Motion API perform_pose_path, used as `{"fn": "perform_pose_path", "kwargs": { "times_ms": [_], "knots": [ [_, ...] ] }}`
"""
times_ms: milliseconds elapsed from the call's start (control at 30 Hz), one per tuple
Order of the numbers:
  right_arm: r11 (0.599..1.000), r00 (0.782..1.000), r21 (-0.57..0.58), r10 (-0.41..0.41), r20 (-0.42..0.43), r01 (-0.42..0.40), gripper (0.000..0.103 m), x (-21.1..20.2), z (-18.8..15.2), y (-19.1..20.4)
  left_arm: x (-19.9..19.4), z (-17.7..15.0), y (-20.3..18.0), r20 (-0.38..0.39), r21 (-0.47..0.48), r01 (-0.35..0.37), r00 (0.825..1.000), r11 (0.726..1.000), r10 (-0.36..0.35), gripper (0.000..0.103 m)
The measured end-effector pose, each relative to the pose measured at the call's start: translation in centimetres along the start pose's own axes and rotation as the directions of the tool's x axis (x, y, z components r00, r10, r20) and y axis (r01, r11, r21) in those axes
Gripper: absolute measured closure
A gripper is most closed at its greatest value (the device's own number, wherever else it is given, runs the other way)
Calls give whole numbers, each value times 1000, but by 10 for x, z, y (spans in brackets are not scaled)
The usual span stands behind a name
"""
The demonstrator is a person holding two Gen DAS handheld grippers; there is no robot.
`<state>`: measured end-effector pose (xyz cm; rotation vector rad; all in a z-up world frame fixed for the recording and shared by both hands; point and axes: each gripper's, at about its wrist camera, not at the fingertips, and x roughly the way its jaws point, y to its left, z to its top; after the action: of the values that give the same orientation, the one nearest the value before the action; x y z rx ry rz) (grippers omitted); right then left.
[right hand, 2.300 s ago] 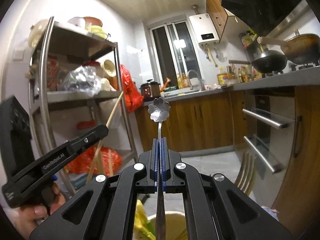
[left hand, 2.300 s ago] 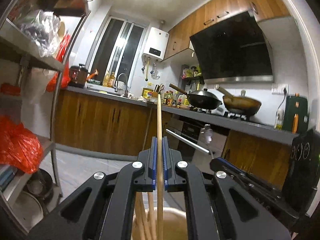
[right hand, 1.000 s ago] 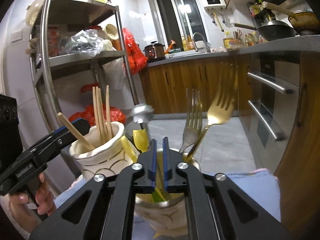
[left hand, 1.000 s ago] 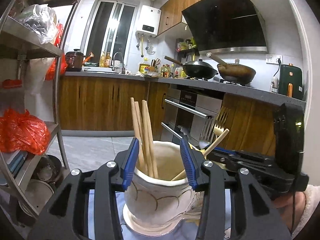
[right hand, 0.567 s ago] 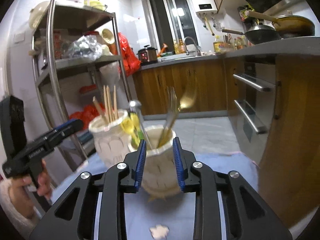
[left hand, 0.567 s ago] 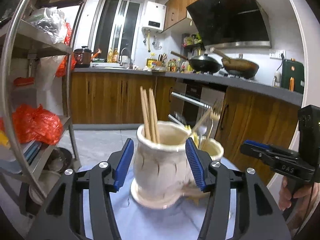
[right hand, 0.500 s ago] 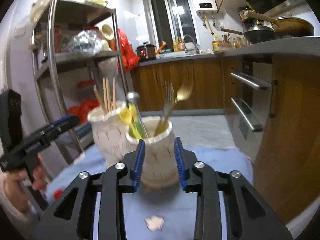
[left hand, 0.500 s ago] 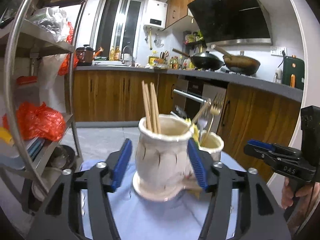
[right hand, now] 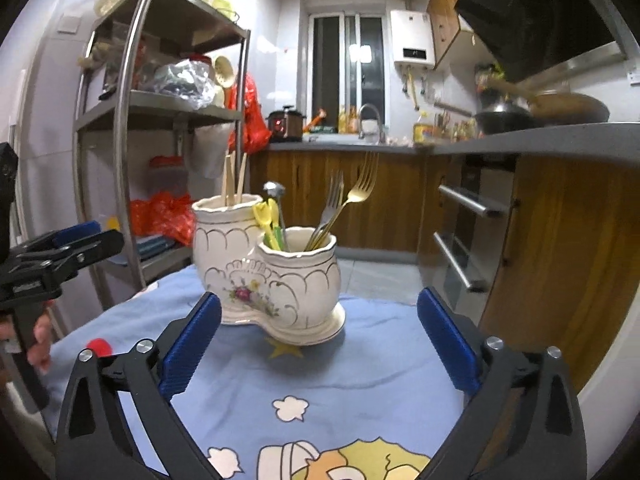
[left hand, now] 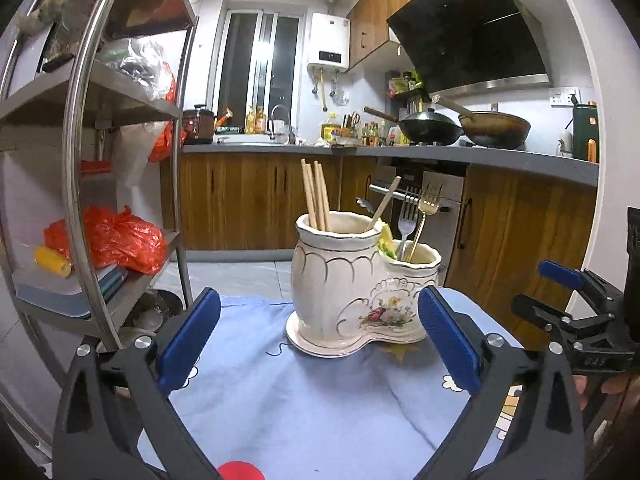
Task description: Organize utensils
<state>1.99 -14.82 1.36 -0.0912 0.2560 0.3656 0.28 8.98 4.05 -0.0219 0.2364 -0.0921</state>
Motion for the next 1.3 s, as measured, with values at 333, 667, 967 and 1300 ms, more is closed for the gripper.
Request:
{"fn": "perform_pose_path", "kwargs": {
  "times_ms": [333,667,967,1300],
  "knots": [
    [998,1000,-55,27,-9,-27,5,6,-7,11,2,-8,-22,44,85,-30,999,996,26,6],
    [998,999,61,-16,-30,18,5,10,-9,-12,12,-15,-20,9,71,-35,999,997,34,6],
    [999,999,40,-23,-24,24,5,10,-9,-7,14,-18,-22,6,74,-37,999,997,37,6],
    [999,999,39,-24,-24,25,5,11,-9,-6,16,-16,-19,1,59,-45,999,997,45,6]
  ]
}}
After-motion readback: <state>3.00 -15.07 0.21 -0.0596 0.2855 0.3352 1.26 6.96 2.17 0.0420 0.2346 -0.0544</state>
